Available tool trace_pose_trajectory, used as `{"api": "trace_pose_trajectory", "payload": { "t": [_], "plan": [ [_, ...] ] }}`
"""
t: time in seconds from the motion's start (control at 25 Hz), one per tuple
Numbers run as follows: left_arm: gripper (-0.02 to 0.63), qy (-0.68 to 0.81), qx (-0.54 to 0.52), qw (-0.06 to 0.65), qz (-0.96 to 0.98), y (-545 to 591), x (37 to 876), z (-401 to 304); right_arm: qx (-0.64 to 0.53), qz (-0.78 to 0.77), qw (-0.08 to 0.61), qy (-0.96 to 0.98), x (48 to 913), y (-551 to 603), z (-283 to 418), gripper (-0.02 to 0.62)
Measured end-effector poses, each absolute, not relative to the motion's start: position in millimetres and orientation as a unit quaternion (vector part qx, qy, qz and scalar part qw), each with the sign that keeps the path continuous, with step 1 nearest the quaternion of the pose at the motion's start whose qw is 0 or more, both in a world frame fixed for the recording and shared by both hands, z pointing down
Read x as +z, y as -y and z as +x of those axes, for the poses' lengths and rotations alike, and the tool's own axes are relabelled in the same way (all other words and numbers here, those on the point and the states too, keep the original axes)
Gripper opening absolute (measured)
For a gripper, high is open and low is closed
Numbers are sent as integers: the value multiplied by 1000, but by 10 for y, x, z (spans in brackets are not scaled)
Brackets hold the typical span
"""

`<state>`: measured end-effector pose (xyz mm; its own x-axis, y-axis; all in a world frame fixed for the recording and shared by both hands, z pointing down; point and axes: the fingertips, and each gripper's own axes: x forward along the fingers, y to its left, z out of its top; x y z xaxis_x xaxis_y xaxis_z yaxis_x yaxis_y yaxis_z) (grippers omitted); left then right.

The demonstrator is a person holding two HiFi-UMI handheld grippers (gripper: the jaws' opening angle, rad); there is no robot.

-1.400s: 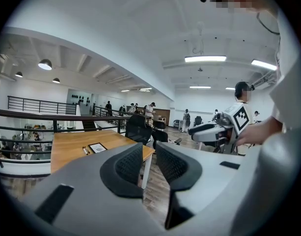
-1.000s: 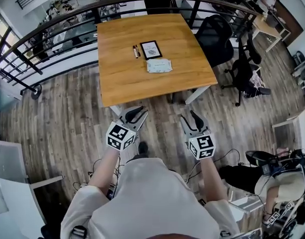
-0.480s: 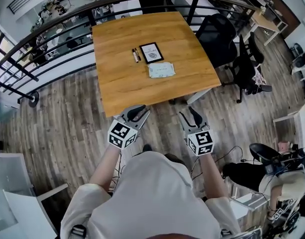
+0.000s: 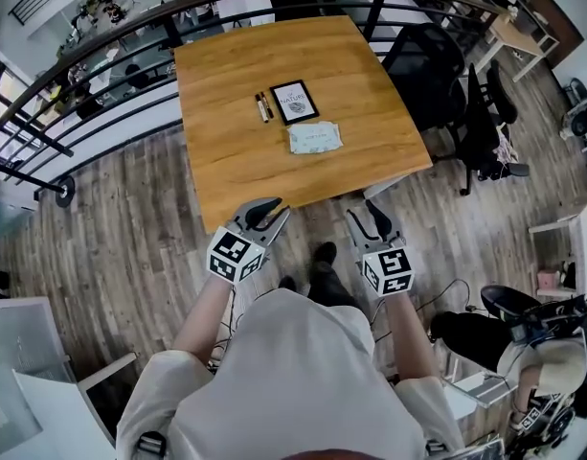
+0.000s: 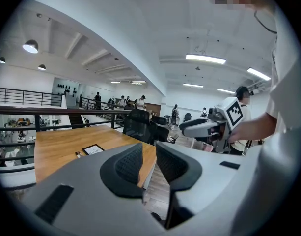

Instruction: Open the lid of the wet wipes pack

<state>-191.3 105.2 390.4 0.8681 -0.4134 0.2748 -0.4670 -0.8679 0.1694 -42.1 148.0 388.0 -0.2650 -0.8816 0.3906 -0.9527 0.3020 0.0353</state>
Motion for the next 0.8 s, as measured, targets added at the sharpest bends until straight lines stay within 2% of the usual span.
{"api": "trace_pose_trajectory", "payload": {
  "t": [0.8],
  "plan": [
    [84,280,117,141,942,279,4013,-1015,115,512,190,830,4086,49,541,175]
  ]
}}
